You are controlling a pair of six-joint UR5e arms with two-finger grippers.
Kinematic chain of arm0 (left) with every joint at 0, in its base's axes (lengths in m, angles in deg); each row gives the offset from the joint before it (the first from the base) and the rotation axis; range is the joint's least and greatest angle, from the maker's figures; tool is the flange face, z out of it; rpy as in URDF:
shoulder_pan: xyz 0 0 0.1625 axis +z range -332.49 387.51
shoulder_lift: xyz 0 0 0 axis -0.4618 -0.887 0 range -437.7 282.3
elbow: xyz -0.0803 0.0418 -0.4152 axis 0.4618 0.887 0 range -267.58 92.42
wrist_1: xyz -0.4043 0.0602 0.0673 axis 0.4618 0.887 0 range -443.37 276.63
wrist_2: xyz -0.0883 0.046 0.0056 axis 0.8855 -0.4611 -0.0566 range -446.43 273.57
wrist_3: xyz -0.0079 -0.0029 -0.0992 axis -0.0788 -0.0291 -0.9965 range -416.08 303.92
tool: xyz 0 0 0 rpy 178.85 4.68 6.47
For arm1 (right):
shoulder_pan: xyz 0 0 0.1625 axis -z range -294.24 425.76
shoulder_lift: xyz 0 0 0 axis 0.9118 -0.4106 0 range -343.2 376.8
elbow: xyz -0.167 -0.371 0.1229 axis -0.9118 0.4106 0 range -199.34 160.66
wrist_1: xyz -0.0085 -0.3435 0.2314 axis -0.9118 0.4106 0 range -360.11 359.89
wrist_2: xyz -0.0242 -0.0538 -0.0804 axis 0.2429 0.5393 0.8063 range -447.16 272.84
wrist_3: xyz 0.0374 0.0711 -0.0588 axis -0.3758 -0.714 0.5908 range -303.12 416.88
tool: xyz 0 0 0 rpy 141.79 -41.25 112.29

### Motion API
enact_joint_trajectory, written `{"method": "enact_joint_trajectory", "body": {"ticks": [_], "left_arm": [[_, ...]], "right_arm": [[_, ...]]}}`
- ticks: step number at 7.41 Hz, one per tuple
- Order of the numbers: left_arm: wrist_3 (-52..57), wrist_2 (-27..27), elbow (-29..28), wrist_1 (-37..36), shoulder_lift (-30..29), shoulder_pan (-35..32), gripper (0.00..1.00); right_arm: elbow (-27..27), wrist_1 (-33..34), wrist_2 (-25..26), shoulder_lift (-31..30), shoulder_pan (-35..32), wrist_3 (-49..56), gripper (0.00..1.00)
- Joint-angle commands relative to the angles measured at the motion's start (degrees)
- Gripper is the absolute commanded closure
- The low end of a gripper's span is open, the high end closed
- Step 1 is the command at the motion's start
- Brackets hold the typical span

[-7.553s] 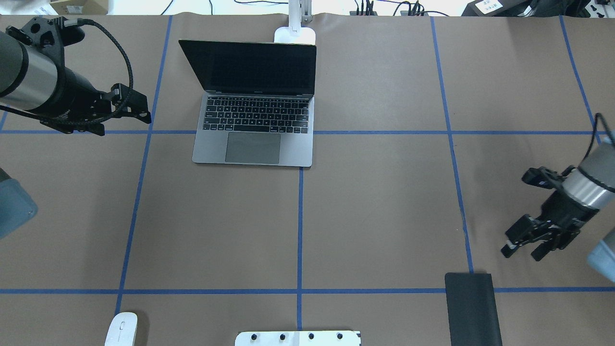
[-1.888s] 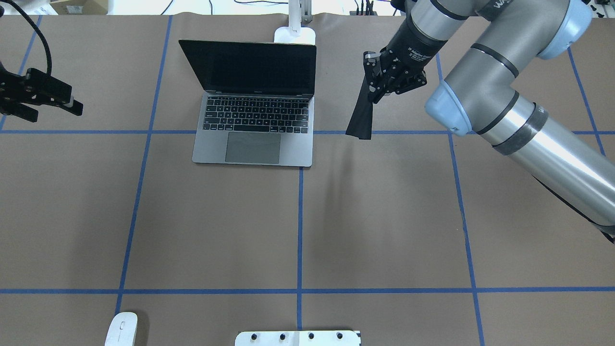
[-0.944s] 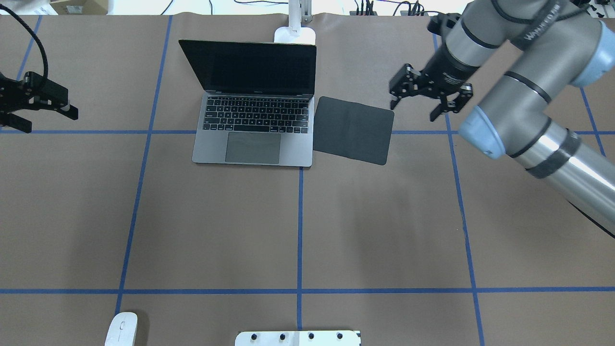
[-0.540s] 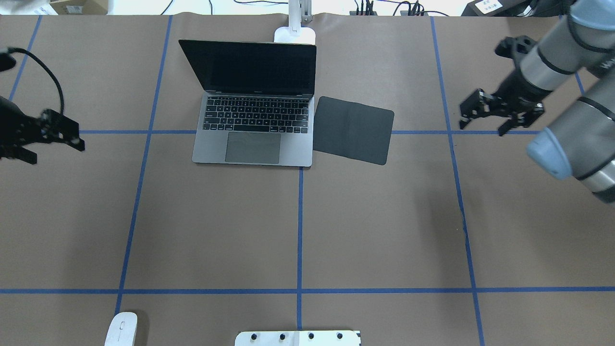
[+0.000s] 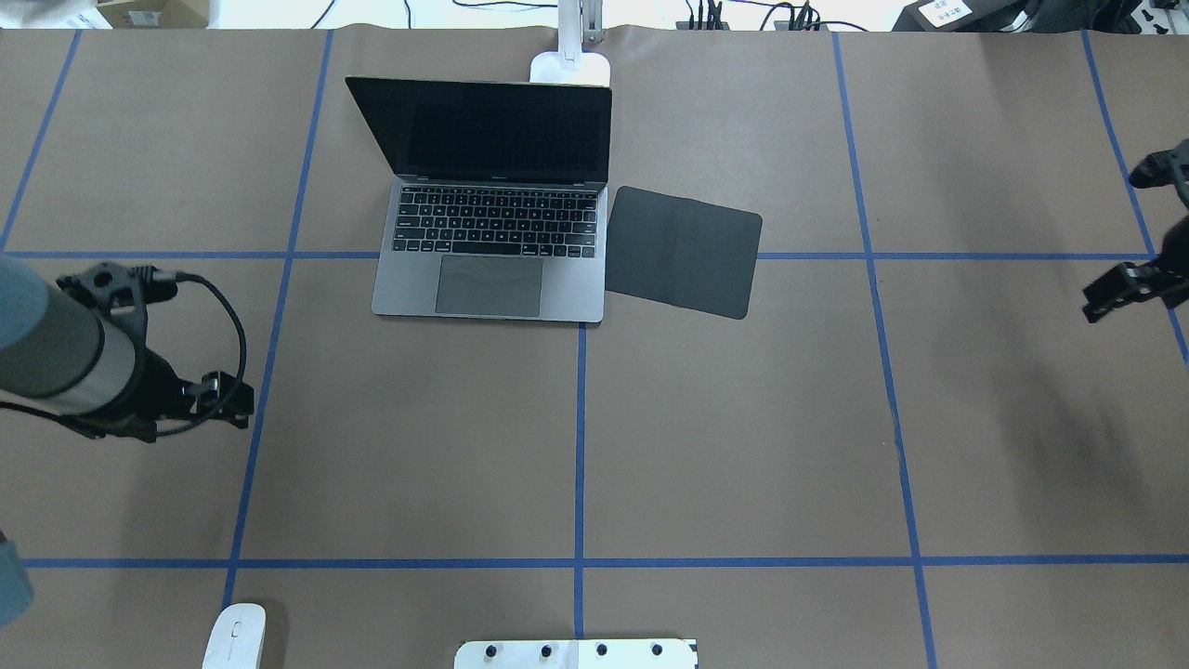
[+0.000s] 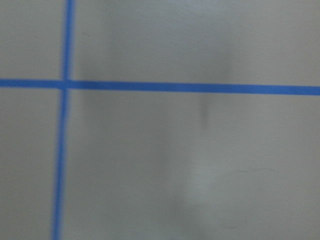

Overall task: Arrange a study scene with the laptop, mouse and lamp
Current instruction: 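Grasp the white mouse near the robot with the left gripper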

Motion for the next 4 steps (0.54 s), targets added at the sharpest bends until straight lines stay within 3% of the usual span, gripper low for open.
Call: {"method": "enact_joint_trajectory", "body": {"ticks": [1, 4], "left_arm": [[-4.2, -2.5, -0.1, 3.4, 3.5, 7.7, 0.00], [-10.2, -8.4, -0.2, 7.3, 3.6, 19.6, 0.00]], "right_arm": [[-0.2, 10.8, 2.8, 0.0, -5.8, 18.0, 0.00], [-0.1, 12.2, 3.6, -0.6, -6.7, 22.6, 0.00]]}}
